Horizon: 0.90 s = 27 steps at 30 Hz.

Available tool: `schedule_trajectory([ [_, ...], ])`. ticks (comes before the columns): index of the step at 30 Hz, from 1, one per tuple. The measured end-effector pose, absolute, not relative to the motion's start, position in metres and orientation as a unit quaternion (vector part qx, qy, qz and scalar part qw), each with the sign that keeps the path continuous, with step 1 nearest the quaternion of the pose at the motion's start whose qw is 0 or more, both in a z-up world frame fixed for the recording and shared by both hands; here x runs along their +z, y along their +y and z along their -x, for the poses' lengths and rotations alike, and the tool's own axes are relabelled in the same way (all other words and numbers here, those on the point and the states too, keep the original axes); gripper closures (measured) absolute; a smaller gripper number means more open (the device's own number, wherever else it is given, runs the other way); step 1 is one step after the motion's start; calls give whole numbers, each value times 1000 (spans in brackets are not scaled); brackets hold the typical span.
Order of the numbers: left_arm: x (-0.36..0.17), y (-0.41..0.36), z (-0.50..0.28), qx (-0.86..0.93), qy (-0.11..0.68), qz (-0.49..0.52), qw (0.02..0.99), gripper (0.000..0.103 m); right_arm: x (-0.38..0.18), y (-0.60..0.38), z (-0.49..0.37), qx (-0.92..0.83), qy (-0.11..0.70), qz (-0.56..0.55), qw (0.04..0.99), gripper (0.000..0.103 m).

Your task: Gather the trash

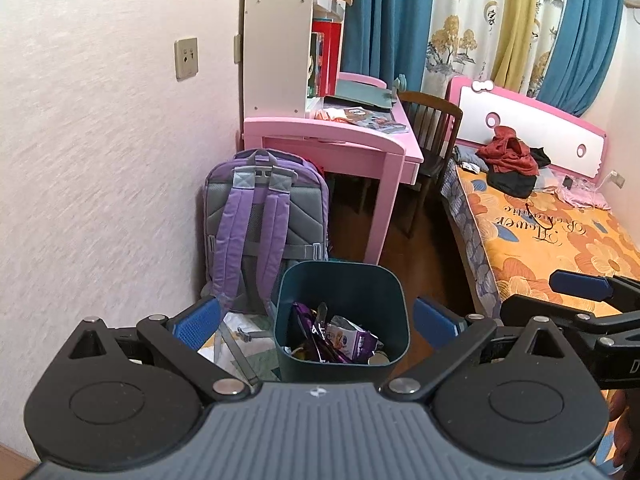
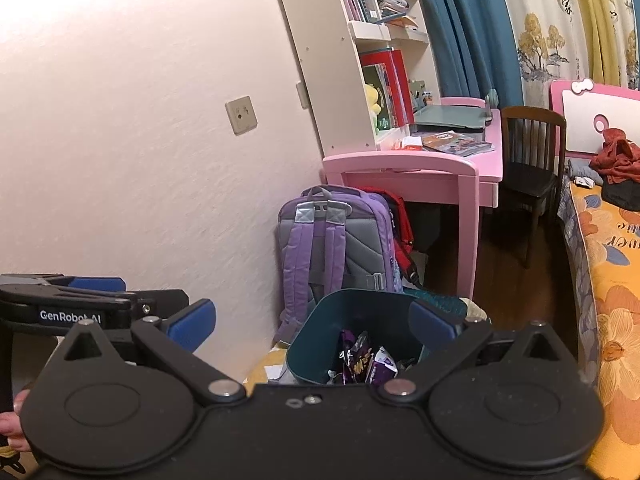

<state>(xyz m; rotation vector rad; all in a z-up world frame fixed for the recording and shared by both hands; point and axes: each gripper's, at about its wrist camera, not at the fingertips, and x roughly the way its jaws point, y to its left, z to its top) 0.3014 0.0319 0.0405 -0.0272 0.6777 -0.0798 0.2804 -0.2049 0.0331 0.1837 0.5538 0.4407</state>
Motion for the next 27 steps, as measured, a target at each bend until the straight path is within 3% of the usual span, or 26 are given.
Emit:
schedule_trajectory([
  [27,38,35,-301,-31,352,41,935,0,32,-197,-280,213,275,-81,934,0],
])
